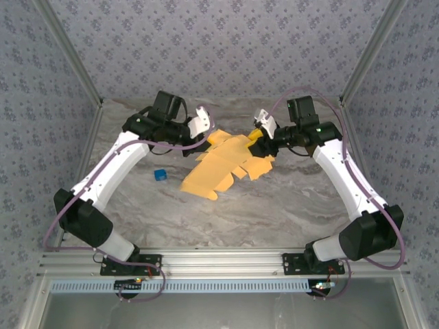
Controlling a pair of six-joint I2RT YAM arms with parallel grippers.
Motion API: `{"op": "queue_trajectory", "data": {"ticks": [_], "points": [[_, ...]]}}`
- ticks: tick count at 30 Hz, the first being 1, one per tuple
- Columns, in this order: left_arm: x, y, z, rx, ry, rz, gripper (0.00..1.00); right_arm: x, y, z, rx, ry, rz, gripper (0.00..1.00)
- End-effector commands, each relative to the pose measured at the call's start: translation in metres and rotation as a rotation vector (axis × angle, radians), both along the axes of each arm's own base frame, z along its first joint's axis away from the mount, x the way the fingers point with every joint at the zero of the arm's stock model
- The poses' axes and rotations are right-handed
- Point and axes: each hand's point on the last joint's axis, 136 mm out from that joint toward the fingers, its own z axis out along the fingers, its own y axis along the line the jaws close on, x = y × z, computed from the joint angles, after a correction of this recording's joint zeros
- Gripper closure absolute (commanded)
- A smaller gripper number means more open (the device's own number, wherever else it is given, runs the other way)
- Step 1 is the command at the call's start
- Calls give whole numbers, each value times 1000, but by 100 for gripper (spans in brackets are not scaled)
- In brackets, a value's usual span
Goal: Fold the paper box
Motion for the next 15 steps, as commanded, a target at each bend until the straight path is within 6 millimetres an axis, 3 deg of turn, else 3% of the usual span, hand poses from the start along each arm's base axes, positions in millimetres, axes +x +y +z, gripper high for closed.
{"op": "queue_trajectory", "data": {"ticks": [1, 8, 15], "points": [[-15, 6, 21, -53, -24, -26, 100, -2, 0, 7, 0, -26, 17, 59], [-21, 7, 25, -81, -20, -43, 100, 22, -13, 1, 0, -70, -54, 58], [-19, 7, 25, -87, -9, -39, 100, 21, -10, 2, 16, -75, -34, 62]]}}
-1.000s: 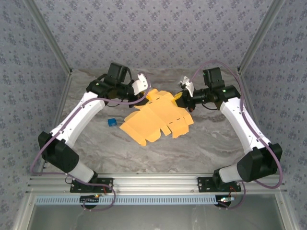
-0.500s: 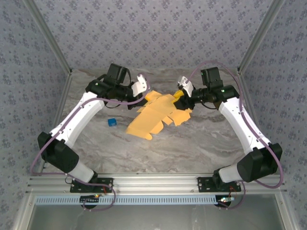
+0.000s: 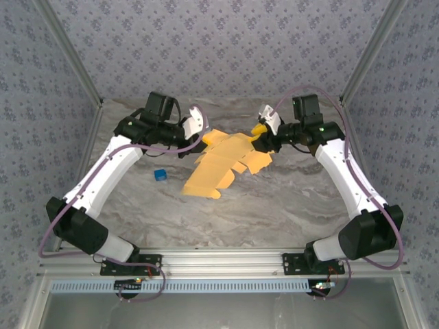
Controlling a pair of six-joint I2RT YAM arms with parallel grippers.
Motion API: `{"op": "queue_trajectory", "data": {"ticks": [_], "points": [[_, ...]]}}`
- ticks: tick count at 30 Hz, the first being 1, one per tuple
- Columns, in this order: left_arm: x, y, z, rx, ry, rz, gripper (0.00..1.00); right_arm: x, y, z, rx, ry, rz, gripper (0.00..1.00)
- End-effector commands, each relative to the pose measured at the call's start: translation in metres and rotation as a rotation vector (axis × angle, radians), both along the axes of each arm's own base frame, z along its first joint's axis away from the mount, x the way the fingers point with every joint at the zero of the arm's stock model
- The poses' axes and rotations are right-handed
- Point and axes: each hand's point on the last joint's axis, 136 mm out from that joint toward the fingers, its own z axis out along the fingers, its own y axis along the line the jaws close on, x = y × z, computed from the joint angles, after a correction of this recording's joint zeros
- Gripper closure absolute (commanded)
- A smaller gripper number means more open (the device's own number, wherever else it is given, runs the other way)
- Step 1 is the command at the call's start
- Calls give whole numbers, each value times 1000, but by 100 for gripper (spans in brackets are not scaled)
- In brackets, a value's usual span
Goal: Fold the paper box
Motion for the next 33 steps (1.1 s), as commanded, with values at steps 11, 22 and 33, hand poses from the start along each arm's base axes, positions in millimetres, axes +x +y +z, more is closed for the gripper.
{"op": "queue_trajectory", "data": {"ticks": [11, 22, 33], "points": [[-6, 0, 16, -64, 22, -8, 100, 4, 7, -6, -17, -40, -24, 80], [4, 5, 21, -102, 98, 93, 100, 6, -5, -3, -101, -243, -223, 95], [16, 3, 16, -124, 196, 179, 100, 13, -7, -10, -253, -395, -393, 99]]}}
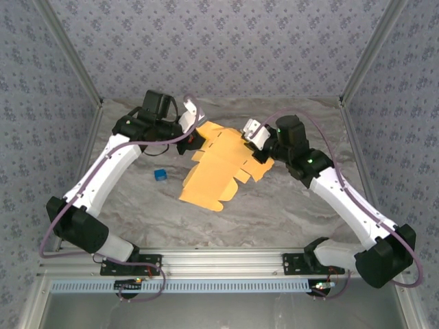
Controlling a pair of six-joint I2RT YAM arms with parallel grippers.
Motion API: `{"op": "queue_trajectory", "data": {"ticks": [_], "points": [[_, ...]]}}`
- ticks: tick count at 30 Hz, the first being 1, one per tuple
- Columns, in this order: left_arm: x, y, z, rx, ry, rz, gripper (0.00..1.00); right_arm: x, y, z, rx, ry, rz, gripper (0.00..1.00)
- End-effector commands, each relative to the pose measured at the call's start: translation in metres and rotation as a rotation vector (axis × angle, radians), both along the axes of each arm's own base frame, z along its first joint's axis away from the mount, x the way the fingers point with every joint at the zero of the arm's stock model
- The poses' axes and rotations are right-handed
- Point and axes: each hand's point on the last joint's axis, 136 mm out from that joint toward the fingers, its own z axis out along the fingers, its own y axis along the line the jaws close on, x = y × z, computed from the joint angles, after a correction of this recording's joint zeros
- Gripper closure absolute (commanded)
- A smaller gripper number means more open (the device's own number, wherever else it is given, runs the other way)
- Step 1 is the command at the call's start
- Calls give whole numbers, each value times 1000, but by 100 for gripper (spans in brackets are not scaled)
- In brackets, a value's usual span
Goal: Fold the paper box
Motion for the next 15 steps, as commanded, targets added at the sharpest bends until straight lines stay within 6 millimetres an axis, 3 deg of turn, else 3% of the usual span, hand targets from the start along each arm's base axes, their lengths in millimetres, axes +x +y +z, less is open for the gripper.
{"op": "queue_trajectory", "data": {"ticks": [1, 7, 15], "points": [[4, -4, 14, -66, 8, 15, 100, 14, -22, -8, -62, -33, -176, 100], [10, -3, 5, -61, 45, 56, 100, 16, -27, -15, -69, -36, -226, 100], [21, -7, 1, -59, 91, 78, 100, 17, -34, -8, -79, -76, -302, 100]]}}
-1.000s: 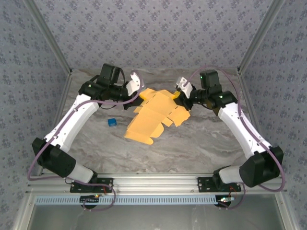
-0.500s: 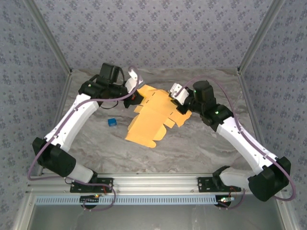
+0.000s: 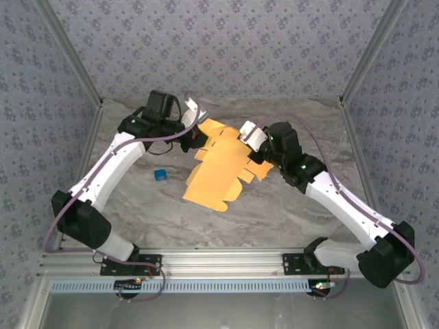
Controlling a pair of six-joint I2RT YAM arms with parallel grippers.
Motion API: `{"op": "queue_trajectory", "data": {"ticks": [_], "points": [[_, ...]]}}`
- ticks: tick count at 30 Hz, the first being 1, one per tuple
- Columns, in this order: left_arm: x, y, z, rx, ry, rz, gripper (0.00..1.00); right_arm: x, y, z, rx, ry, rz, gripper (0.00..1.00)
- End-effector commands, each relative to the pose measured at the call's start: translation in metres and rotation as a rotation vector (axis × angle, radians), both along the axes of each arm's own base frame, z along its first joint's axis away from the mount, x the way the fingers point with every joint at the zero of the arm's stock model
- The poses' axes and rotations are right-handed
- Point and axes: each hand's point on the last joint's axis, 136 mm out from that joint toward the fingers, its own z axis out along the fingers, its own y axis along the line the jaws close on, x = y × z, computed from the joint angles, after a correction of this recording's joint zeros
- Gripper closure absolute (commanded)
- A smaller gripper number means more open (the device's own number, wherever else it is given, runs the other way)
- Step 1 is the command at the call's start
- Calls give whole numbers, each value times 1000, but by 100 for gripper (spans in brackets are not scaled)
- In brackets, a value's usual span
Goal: Fold the paper box
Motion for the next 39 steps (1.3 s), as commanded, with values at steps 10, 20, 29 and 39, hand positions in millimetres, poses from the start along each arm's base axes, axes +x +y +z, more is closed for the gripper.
{"op": "queue_trajectory", "data": {"ticks": [10, 20, 29, 39], "points": [[11, -4, 18, -57, 36, 32, 100, 9, -34, 2, -150, -136, -267, 100], [16, -7, 18, -71, 86, 58, 100, 6, -26, 6, -196, -230, -297, 100], [18, -4, 15, -73, 113, 78, 100, 6, -22, -3, -244, -260, -307, 100], [25, 1, 9, -79, 145, 113, 100, 11, -23, -14, -282, -282, -330, 100]]}}
